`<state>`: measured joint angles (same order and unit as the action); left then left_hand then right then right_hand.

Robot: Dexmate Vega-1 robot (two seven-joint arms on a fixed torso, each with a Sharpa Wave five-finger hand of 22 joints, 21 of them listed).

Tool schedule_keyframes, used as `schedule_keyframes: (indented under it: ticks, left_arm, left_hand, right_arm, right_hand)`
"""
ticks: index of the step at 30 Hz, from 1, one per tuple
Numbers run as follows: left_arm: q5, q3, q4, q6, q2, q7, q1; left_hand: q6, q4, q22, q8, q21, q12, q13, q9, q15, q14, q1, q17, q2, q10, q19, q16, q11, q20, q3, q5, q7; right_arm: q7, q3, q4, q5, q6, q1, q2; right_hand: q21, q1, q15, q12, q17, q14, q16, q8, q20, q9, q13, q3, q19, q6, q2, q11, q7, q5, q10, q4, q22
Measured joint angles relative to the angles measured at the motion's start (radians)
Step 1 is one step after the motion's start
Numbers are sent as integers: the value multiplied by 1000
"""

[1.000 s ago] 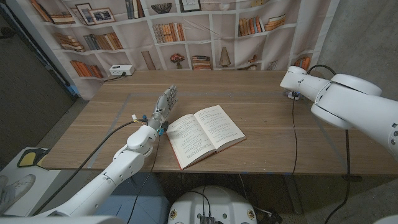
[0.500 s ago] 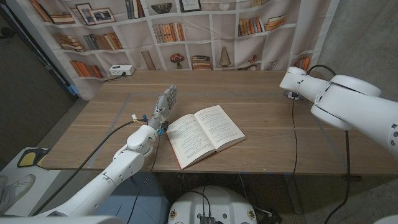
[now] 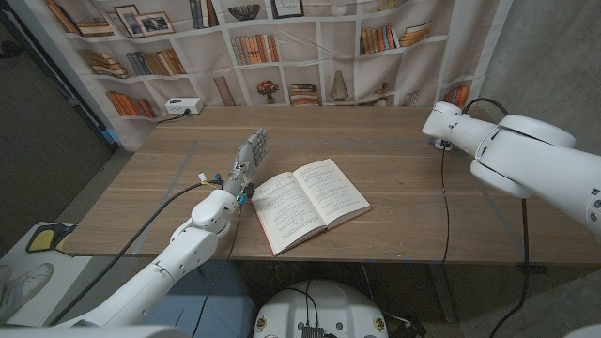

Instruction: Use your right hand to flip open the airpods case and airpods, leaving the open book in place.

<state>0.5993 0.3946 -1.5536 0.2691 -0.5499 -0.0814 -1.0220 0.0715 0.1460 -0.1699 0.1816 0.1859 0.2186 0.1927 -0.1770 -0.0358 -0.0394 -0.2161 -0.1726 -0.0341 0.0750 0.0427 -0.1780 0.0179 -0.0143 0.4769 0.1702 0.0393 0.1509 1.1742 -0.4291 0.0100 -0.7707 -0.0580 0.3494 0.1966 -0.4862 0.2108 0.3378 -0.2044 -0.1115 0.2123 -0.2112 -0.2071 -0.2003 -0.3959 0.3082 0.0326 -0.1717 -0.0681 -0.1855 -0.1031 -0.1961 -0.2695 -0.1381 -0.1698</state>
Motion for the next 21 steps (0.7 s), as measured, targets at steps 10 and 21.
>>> schedule_keyframes:
  ticks: [10,21]
  left_arm:
    - [1,0,3,-1,0,0,0]
    - [5,0,12,-1,2,8,6]
  left_hand:
    - [0,-3,0,0,0,0,0,0,0,0,0,0,0,0,0,0,0,0,-3,0,0]
    - [4,-5,0,0,0,0,0,0,0,0,0,0,0,6,0,0,6,0,-5,0,-4]
  right_arm:
    - [1,6,-4,-5,10,6,3]
    - [2,16,-5,-8,32,12,6]
  right_hand:
    - [0,-47,-5,19,0,16,0,-4,0,0,-14,33,-21,0,-43,6,11,-16,6,-25,0]
    - [0,-96,-11,29,5,21,0,-4,-2,0,-21,56,-34,2,-46,6,20,-38,7,-40,0]
